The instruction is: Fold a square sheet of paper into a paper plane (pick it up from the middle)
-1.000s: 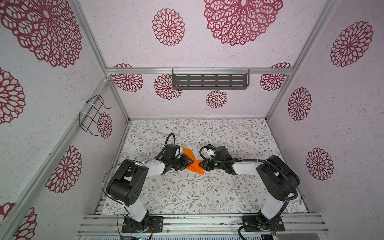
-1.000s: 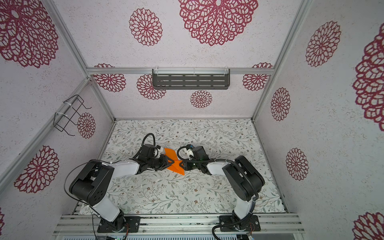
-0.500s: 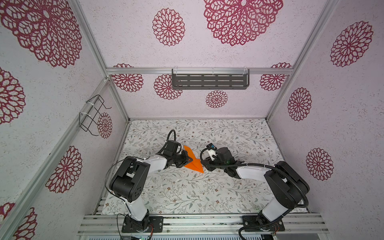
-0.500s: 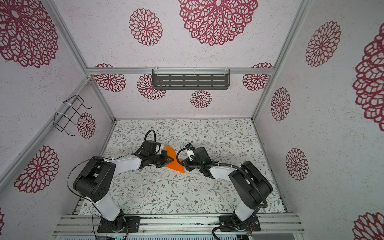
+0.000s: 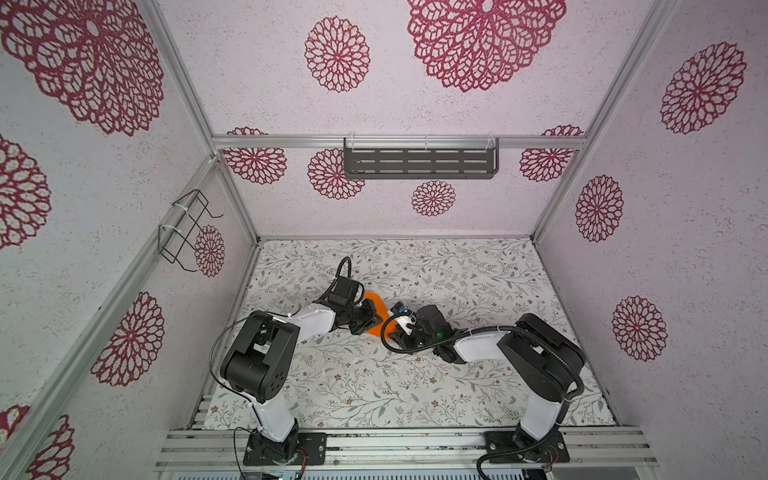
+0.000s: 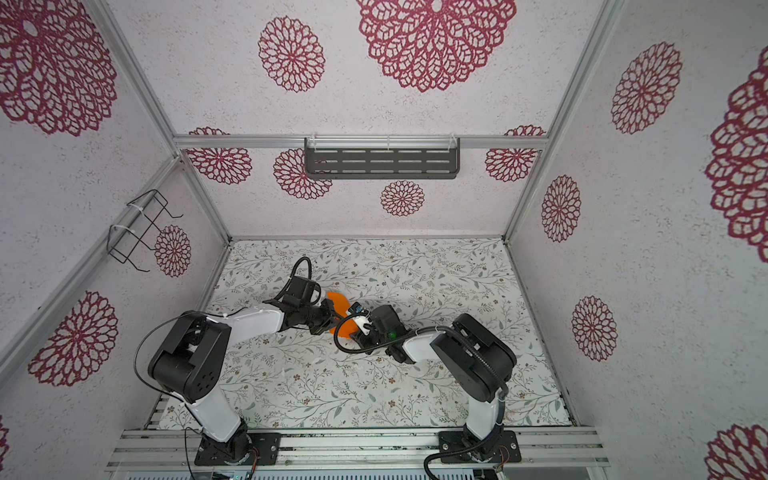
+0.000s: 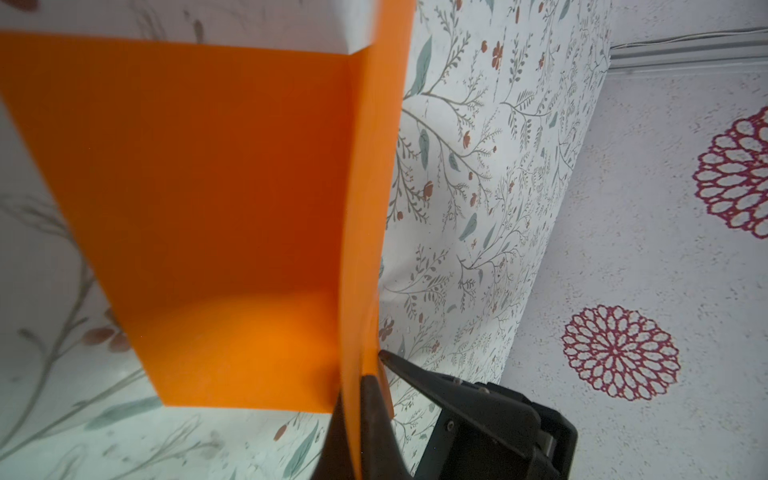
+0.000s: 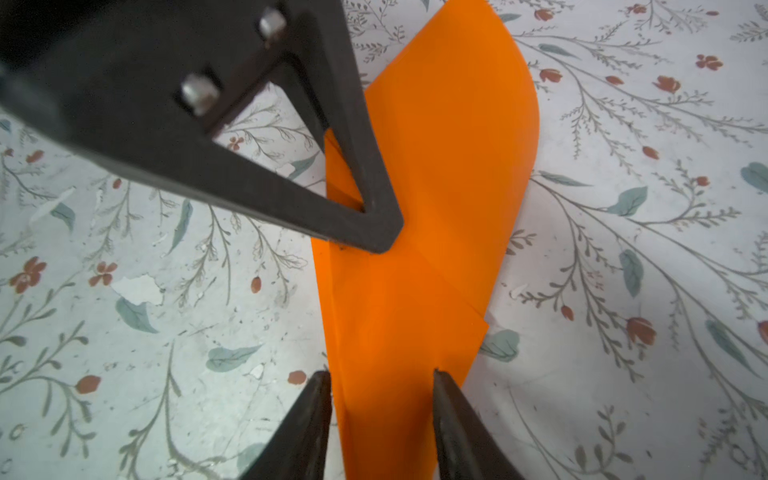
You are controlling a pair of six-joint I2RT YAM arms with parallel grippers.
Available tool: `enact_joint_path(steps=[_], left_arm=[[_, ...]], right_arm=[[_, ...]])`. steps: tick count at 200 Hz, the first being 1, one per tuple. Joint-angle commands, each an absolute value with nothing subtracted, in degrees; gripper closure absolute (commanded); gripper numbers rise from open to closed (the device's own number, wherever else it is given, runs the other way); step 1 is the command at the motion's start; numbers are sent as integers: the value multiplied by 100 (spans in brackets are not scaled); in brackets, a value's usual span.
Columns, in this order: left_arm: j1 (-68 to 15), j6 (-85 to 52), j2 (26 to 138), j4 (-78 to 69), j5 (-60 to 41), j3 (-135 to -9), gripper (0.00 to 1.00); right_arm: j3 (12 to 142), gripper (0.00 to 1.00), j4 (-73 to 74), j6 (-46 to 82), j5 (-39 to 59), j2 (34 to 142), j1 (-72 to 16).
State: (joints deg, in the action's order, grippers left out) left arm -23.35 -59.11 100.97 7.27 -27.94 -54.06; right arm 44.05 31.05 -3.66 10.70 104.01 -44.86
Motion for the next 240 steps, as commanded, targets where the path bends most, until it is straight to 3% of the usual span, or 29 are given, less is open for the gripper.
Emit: enact_joint_path(steps=[1,89,157,190,214,240], left_arm=[[-2309,-6115,10183,826,-2781,-5530,94],[-2301,-6781,10181,870,-2953,-5590,90],[-2252,-6752,10084,971,-2928,-5623,85],[-2024,-6607,9686,1152,-2700,-5569,75],[-1832,-6504,9220,1251,-2334,-5347,61],[-1757,-6495,8757,1108,-2011,-4908,55]], right_arm=[[4444,58,3574,-708,921,10399,-4565],[4223,67,4187,-829,317,10662,-4720],[4073,84,4318,-617,450,10641,-4720],[4052,91,4357,-405,654,10662,-4711],[4074,92,4377,-186,834,10716,-4702],[4129,92,4357,69,1065,10786,-4668]])
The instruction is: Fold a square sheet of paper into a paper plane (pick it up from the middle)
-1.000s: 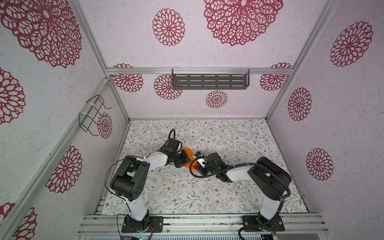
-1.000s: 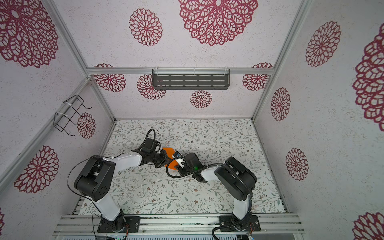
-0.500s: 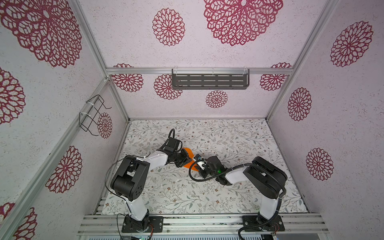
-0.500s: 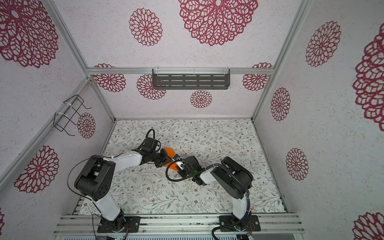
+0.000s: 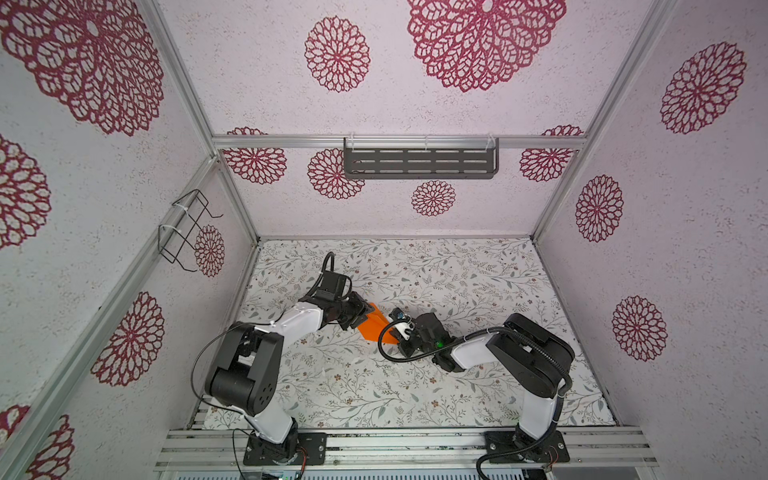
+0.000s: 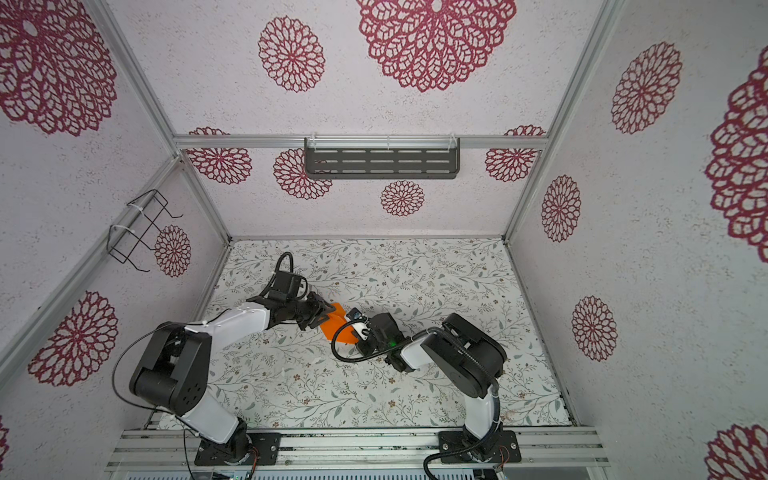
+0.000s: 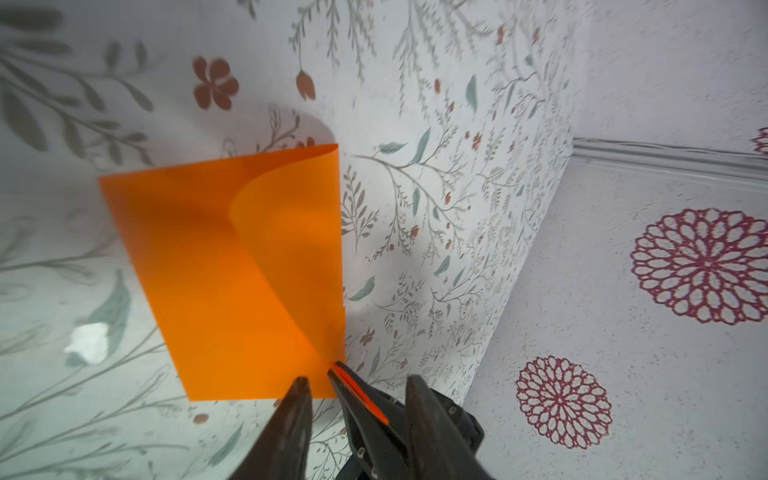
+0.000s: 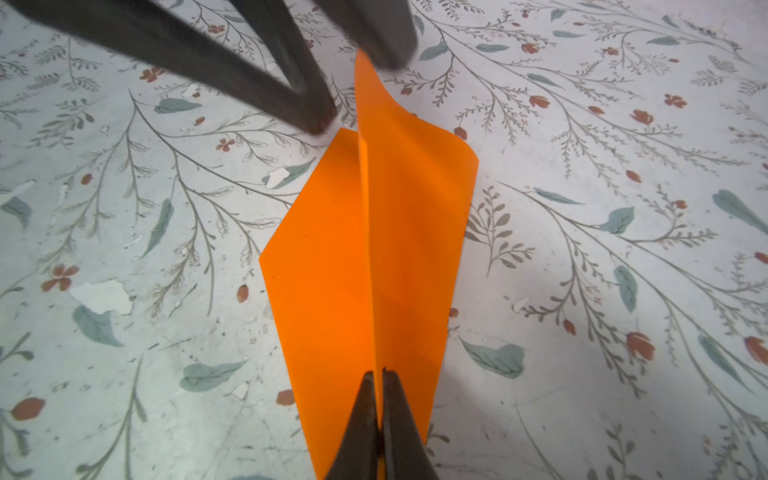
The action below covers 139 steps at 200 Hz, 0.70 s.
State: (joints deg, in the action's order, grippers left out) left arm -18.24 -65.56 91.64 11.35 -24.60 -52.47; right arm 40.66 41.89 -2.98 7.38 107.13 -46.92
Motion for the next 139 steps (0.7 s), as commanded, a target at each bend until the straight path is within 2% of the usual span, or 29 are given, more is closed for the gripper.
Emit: enact_joint_path(steps=[1,54,109,139], left_arm=[[-1758,-6495,8742,1103,-2008,-4893,55],[-1944,-6717,8617,6,-2268,-4023,57],[-2246,-6621,9272,-280,-2526,-4190,70],[-2262,-6634,9531,-265,-2609,-4307,71]], right_arm=[[4134,92,4354,74,1077,10789,-4668],[4276,92,4230,511,1407,10950,-4579],[4417,91,4127,848,1762,11088,-4485],[4452,90,4097,989,1896,11145,-4432]])
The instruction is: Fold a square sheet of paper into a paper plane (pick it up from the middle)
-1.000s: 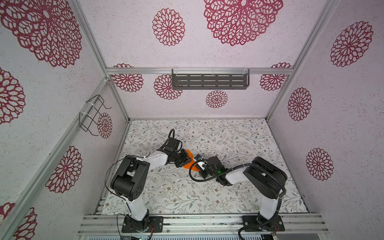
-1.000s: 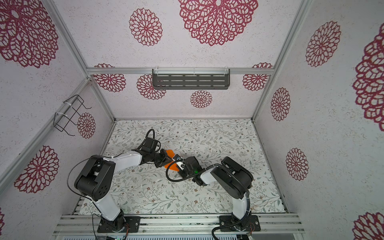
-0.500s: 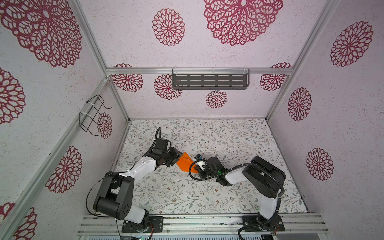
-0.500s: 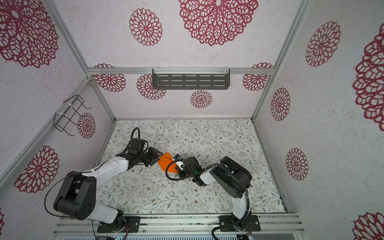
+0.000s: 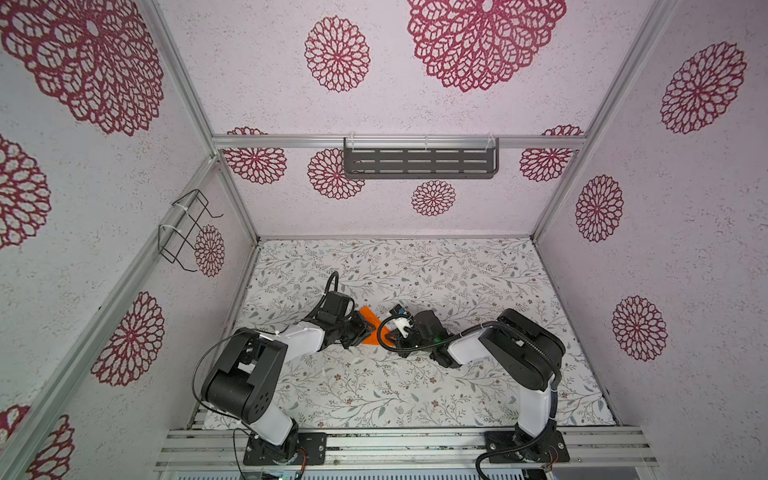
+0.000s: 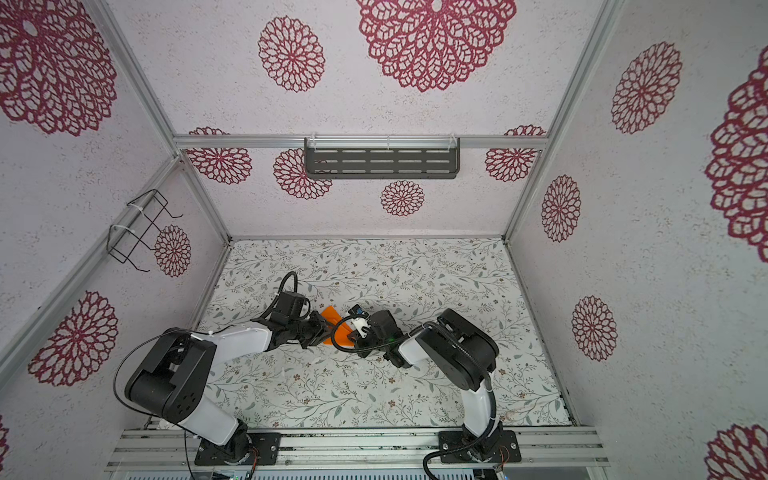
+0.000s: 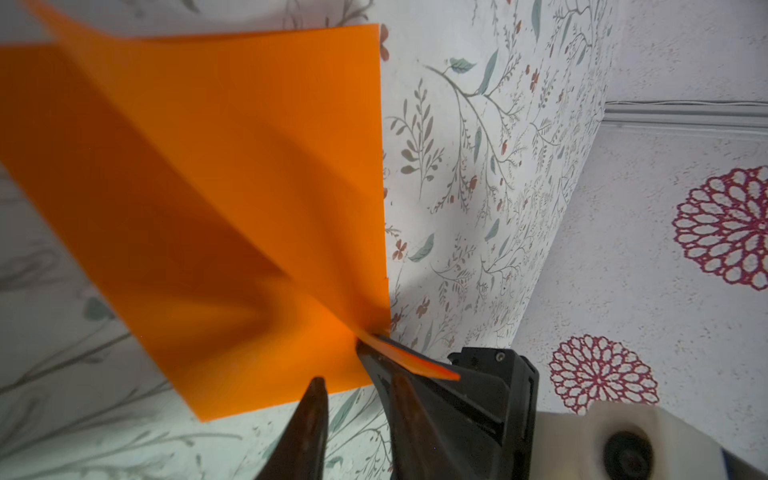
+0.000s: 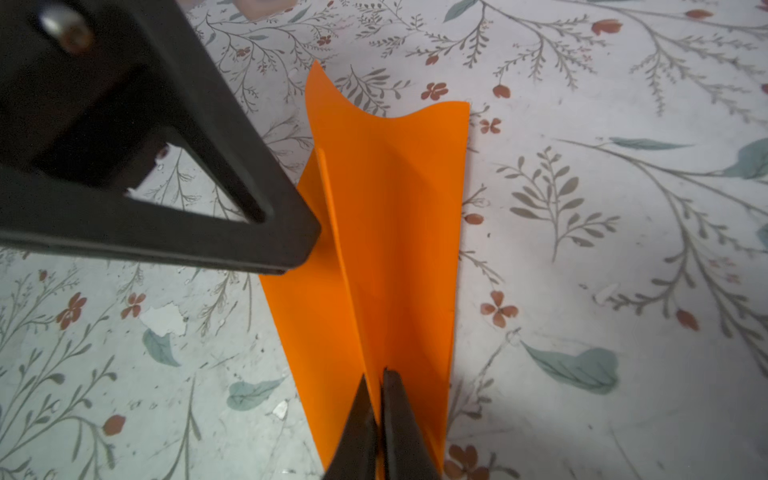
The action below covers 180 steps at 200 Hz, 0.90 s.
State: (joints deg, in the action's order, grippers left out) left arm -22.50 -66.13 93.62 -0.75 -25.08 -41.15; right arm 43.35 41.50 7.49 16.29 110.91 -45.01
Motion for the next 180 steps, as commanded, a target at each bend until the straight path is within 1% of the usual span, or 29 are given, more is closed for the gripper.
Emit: enact_joint_path(steps=[1,28,54,94,134,180], left_arm=[[-2256,-6635,9538,-260,-2610,-4316,71],[-2262,-6633,9684,-137,-2546,-4470,69],[-2260,-6649,9806,73,-2469,-4578,69],[-2250,-6652,9883,150,-2487,-4632,70],[-2257,-6541,9570,123,-2365,-4523,69],[-2251,-6529,9169,55,-2120,-4257,69]], right_arm=[[4459,90,4101,991,1897,11149,-4431],[4480,87,4083,1152,2089,11172,-4371],[4470,85,4144,1342,2332,11202,-4283],[4472,84,4251,1590,2605,11264,-4177],[4542,89,4376,1970,2816,11344,-4097],[4719,93,4387,2608,2987,11486,-4026]])
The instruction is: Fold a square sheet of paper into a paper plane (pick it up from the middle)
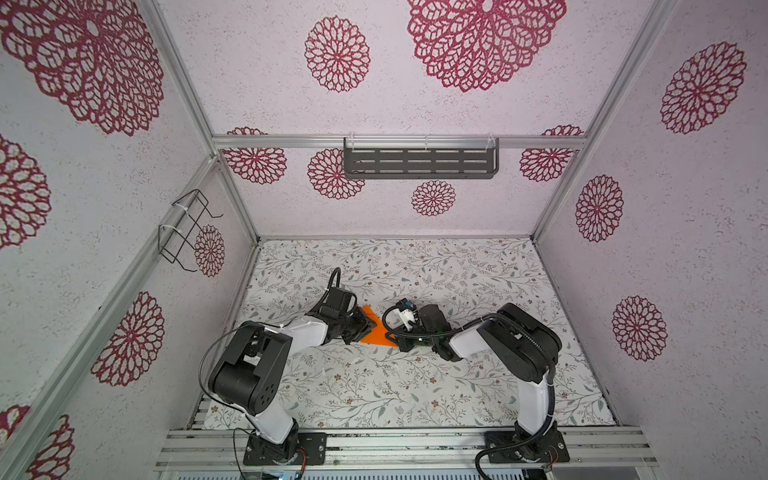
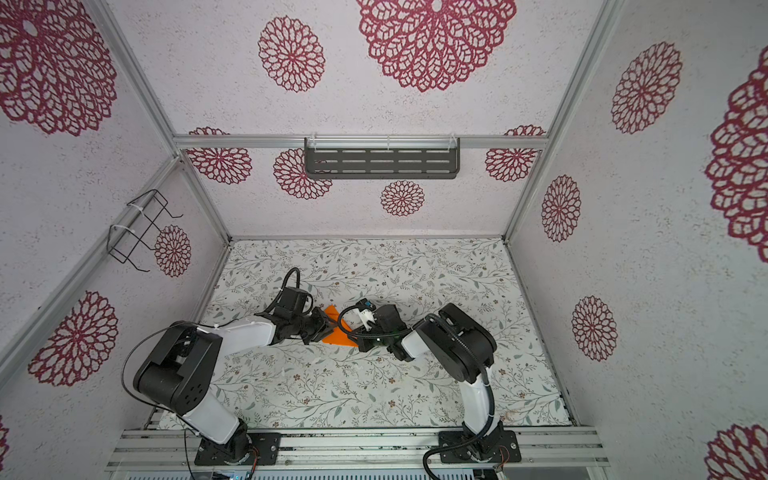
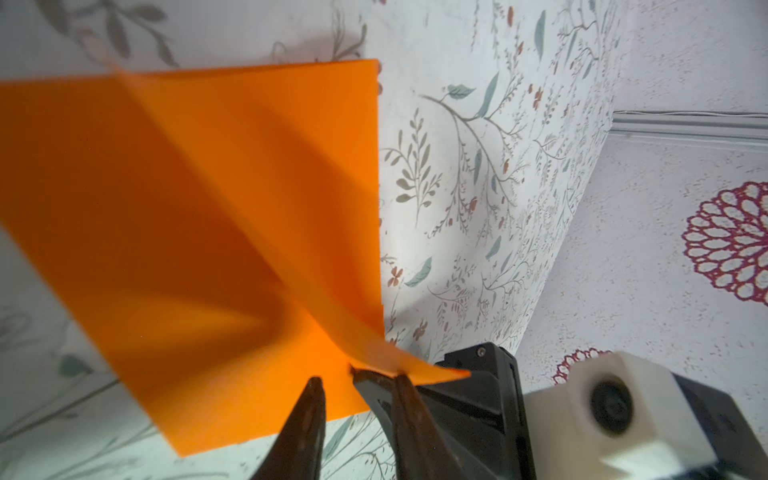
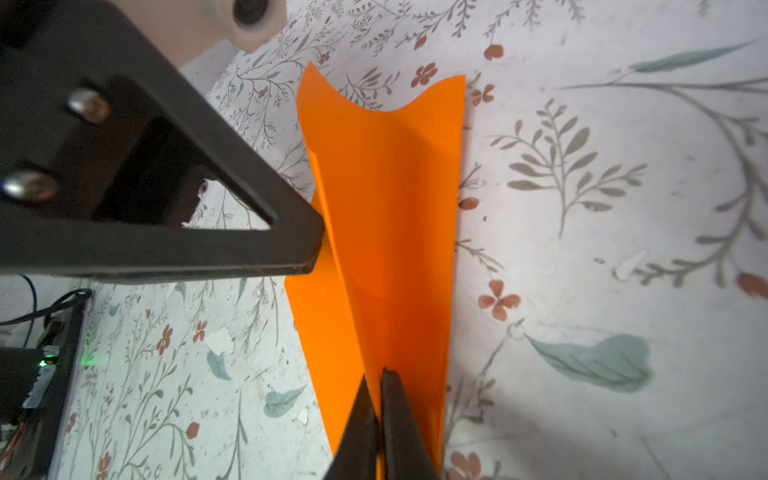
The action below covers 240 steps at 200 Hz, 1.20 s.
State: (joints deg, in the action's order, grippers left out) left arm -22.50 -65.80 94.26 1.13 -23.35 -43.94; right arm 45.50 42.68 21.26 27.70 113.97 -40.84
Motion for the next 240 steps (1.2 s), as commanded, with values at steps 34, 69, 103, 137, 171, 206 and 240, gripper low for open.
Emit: enact_joint_path(steps=[34,69,103,137,171,206,240], left_arm=[[-2255,-6542,9163,85,-2065,-4240,67],[-2250,-6480,9457,180,-2111,-4448,70],[-2259,-6390,9878,258,-2218,-4790,81],[-2285,-6319,10330,358,-2346,-5082,89],[-2285,-6329,10507,497,-2404,-5159,93],[-2285,-6258,10557,837,-2305,-5257,94],[-2284,-6193,10656,1143,-2242,-5378,95]], right_arm=[[4760,94,4373,2888,2892,11540,-3999],[4519,95,4592,2999,2543,11302,-3929],[4125,96,4623,2806,2119,10853,-3929],[3964,95,4638,2720,2110,10754,-3929],[3991,90,4788,2543,2380,10885,-3929],[4086,81,4722,2045,2473,10848,-3928],[4203,72,4483,1455,2272,10768,-3929]])
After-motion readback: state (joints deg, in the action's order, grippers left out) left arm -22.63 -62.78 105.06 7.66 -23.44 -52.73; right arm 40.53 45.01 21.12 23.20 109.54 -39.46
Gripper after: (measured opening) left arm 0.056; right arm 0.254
